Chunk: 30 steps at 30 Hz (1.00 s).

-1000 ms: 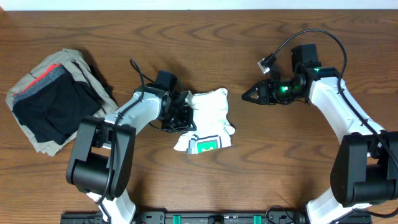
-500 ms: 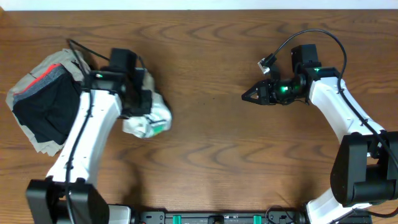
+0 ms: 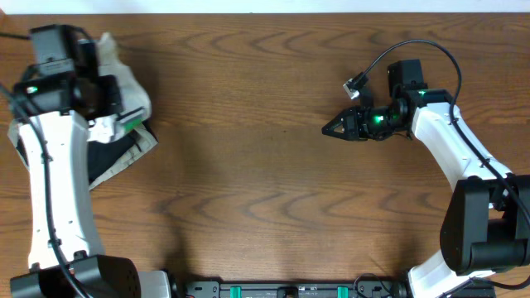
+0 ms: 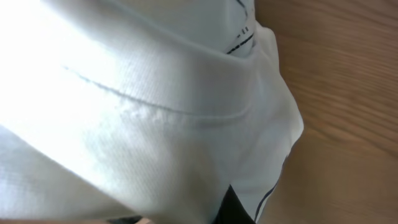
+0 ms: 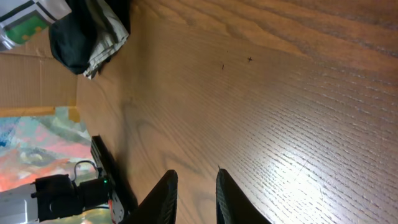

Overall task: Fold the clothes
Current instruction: 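Carry the folded shirt left and place it on the clothes stack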

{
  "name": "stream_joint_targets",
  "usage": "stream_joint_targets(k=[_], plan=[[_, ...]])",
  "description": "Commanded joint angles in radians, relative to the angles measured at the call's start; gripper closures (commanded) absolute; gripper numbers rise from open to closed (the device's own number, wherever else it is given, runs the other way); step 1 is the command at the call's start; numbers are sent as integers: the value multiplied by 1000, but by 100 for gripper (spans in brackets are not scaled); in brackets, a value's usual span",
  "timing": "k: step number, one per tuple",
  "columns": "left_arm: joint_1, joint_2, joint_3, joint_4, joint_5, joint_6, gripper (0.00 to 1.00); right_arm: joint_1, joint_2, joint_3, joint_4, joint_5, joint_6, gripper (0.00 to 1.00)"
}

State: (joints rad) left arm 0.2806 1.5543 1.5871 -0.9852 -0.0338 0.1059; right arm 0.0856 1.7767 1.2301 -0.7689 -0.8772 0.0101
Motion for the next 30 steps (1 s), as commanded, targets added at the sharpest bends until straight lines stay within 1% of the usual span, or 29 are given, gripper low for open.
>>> stream_joint_targets(k=[1,4,6,9,16,21,22,23,25,26,29,30], plan=[[88,5,21,11,23,14,94,-15,-5,12,-5,-9,-19,80],[163,26,21,22,79,12,94,-15,-5,12,-6,-9,-19,80],[216,50,21,26,83,-13,94,-15,-5,12,-8,-9,-19,80],[277,109,20,26,85,-13,94,-15,-5,12,-8,-9,-19,80],[341,217,20,21,111,-13,94,-15,-5,12,-14,-10,-19,80],[397,224,21,6,76,-13,94,-15,-5,12,-20,-9,-19,80],[408,224,21,4,74,-13,91,-15,-5,12,-19,-9,-19,80],[422,223,21,-1,74,-14,72,-15,-5,12,-19,-9,-19,80],[448,222,21,-11,74,-35,16,-15,-5,12,-20,-9,-19,80],[460,222,21,-16,74,-66,2,-15,-5,12,-19,-9,-19,80],[489,212,21,-32,90,-161,2,-15,-5,12,-19,-9,-19,80],[494,202,21,-31,126,-164,2,-15,-5,12,-19,-8,-19,80]])
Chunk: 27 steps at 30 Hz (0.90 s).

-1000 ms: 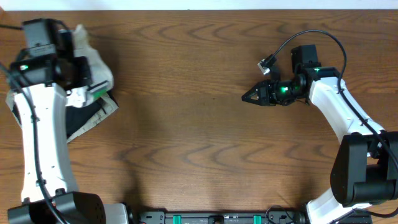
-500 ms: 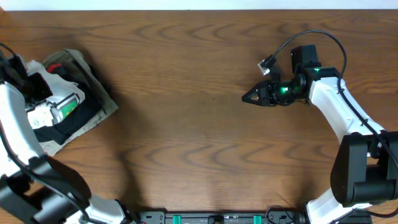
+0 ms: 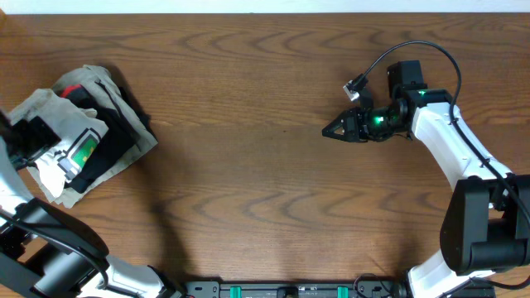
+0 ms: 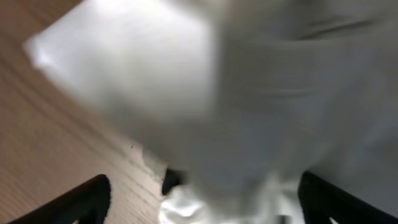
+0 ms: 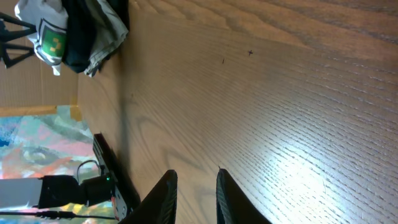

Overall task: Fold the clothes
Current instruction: 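Carry the folded shirt left and place it on the clothes stack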

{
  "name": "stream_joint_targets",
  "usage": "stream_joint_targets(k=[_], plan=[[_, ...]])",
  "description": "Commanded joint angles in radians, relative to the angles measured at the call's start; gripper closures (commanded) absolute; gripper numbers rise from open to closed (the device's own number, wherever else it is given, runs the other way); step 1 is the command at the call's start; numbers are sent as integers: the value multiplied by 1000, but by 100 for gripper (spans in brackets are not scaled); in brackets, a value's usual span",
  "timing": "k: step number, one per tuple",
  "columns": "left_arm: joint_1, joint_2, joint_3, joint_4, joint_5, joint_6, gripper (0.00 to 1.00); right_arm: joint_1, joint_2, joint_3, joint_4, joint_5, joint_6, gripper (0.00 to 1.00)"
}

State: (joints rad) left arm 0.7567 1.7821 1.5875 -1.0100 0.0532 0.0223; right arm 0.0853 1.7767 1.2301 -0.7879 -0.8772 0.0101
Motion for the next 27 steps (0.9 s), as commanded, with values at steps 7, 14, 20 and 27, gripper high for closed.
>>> stream_joint_targets(k=[7,14,20,27], plan=[[9,-173,21,61,434,9,2,-15,-5,12,16,-8,-19,80],[5,-208,6,146,603,3,2,-16,-5,12,16,-8,-18,80],[6,-118,-137,314,708,4,2,-21,-5,12,16,-9,-16,80],[20,96,-269,441,734,4,2,-22,-5,12,8,-9,-7,80]])
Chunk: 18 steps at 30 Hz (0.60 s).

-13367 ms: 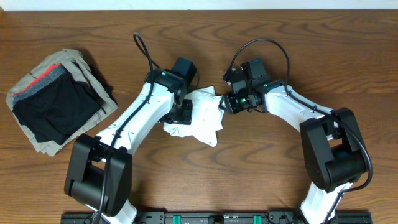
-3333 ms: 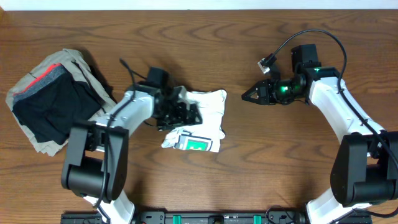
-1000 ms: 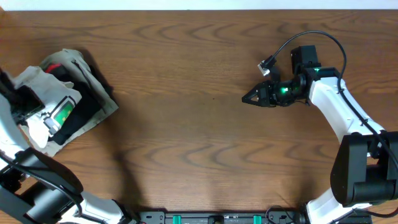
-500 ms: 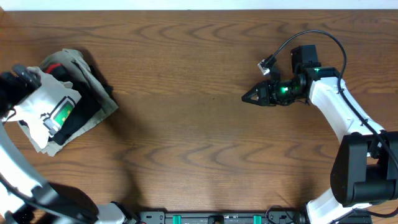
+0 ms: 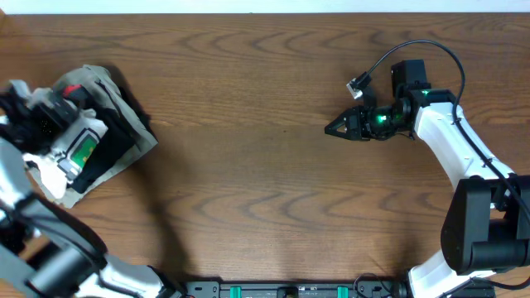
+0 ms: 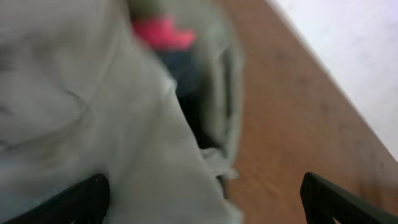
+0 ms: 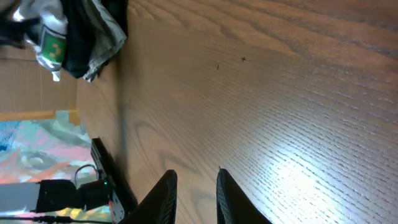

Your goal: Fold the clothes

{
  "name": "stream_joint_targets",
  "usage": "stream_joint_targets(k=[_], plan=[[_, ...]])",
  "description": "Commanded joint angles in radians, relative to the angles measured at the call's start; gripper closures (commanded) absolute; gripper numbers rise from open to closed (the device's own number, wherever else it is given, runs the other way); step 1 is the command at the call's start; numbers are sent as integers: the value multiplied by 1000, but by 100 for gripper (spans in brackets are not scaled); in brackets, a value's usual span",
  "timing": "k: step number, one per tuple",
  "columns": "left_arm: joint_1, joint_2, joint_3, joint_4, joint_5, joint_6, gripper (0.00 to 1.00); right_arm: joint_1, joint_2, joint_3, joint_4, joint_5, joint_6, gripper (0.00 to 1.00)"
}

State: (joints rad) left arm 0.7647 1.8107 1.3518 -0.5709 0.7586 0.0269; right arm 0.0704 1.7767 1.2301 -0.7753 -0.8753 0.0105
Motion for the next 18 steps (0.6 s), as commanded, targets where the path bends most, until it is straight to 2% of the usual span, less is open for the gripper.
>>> stream_joint_targets(k=[1,6,12,15,18], plan=[[18,108,-39,2,31,4,2,-7,-5,12,-6,-11,-7,80],[28,234,-40,-3,85,23,2,-9,-5,12,-6,-11,-7,80],[28,206,-39,-6,98,32,2,-9,-5,12,-2,-10,-8,79],[31,135,-39,-44,134,132,2,-11,-5,12,1,12,-8,78],[47,78,-39,-84,313,250,2,-20,-5,12,0,12,-8,78]])
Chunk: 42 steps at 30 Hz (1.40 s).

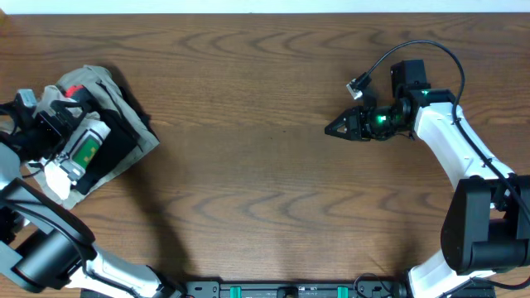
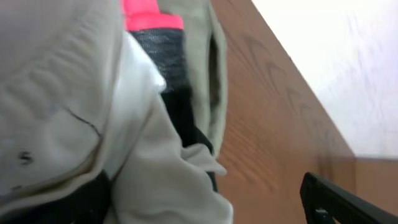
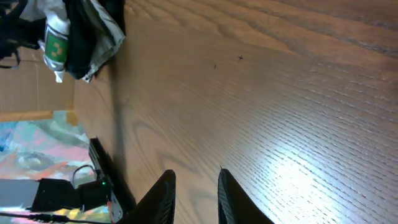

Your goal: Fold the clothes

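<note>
A rumpled pile of clothes (image 1: 120, 136) lies at the table's left end: beige and black cloth, a red bit (image 1: 73, 89), and a white garment with a green print (image 1: 81, 149) on top. My left gripper (image 1: 40, 126) sits at the pile's left edge. In the left wrist view it (image 2: 205, 202) is open wide, with pale cloth (image 2: 62, 124) bulging between its fingers (image 2: 336, 200). My right gripper (image 1: 330, 128) hovers far to the right over bare wood, pointing left. It (image 3: 194, 180) stands open by a narrow gap, holding nothing.
The wooden table (image 1: 265, 190) stretches between the pile and the right arm. A black rail (image 1: 290, 290) runs along the front edge. A cable loop (image 1: 414, 48) arcs over the right wrist. The table's back edge (image 2: 292, 93) passes close behind the pile.
My left gripper has settled against the left edge of the pile, still open, with cloth lying between its fingers. The pile and the right gripper have not moved.
At first my left arm stood over the pile with white cloth bunched up at the gripper. Then the arm was at the far left, its gripper open and the white printed garment lying on the pile. It has stayed at the pile's left edge; the right arm held still.
</note>
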{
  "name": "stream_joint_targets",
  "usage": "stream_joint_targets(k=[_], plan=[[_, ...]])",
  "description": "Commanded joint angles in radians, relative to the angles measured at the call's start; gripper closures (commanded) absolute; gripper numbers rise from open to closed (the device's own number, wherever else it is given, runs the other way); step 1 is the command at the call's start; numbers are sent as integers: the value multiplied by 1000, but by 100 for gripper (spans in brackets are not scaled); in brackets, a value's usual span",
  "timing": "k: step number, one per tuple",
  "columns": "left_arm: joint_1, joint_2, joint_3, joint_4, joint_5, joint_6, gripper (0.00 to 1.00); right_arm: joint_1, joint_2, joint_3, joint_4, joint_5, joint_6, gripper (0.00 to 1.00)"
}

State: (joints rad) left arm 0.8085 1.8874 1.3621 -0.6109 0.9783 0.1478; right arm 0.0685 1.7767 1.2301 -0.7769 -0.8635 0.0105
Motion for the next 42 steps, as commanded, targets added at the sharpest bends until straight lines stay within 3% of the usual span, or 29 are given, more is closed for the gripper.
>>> stream_joint_targets(k=[1,5,7,10,14,17,18,19,20,21,26,31,38,42], plan=[[13,-12,-50,-47,153,148,2,-22,-5,12,2,0,-8,78],[29,-43,-50,-55,303,146,2,-35,-5,12,2,0,-10,78],[16,-81,-49,-77,283,147,2,-38,-5,12,8,0,-29,78],[-31,-175,-49,-96,111,146,2,-45,-5,14,32,40,-35,77],[-148,-343,-49,-99,-269,64,2,-50,-6,21,78,356,-34,73],[-256,-444,-49,-99,-431,29,2,-51,-6,48,82,577,-34,70],[-291,-470,-49,-99,-462,30,2,-51,-6,59,90,603,-34,64],[-323,-495,-49,-99,-489,30,2,-51,-6,69,105,617,-34,47],[-358,-518,-49,-99,-510,30,2,-51,-6,78,133,624,-34,16],[-384,-535,-49,-99,-518,30,2,-51,-6,84,167,631,-34,1],[-457,-573,-49,-81,-519,30,2,-62,-6,145,216,631,-68,1],[-461,-620,-49,-148,-519,-11,2,-116,-61,238,92,620,-21,1],[-461,-819,-66,-271,-520,43,2,-154,-329,204,-35,700,6,1],[-461,-1023,-171,-272,-520,41,2,-137,-548,69,-23,736,35,1]])
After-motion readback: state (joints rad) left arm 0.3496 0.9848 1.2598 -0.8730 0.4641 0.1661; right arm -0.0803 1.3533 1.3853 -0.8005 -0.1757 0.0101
